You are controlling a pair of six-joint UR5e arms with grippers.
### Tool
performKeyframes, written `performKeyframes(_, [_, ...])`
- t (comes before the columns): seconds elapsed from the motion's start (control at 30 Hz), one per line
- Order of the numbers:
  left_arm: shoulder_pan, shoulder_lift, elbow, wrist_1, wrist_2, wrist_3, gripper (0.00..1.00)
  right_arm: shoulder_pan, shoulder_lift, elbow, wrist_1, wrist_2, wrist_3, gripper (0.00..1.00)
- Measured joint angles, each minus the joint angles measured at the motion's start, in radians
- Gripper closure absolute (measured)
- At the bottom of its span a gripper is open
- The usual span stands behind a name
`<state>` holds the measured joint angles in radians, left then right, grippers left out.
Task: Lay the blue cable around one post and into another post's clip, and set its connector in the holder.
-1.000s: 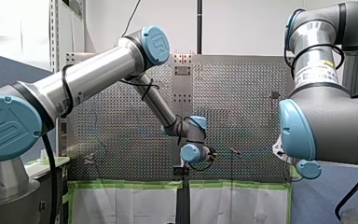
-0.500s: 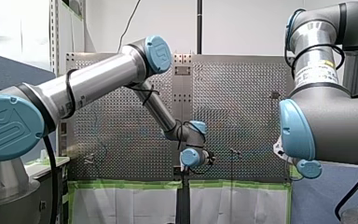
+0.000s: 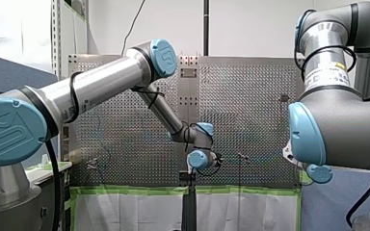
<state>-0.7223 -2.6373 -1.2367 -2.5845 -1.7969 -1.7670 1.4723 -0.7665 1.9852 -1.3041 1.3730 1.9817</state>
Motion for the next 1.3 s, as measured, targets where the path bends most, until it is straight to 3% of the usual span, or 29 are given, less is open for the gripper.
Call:
performKeyframes(0.27, [0.011, 0.000, 0.020, -0.011, 0.008, 0.000, 0.90, -0.001, 0.002, -0.019, 0.009, -0.003, 0.014, 1.00])
performKeyframes(0.8, [0.033, -0.001, 0.057, -0.055, 0.004, 0.000, 0.90, -0.005, 0.003, -0.041, 0.023, -0.001, 0.022, 1.00])
performKeyframes(1.3, [0.018, -0.012, 0.060, -0.068, 0.005, 0.004, 0.90, -0.002, 0.004, -0.044, 0.023, -0.004, 0.015, 1.00])
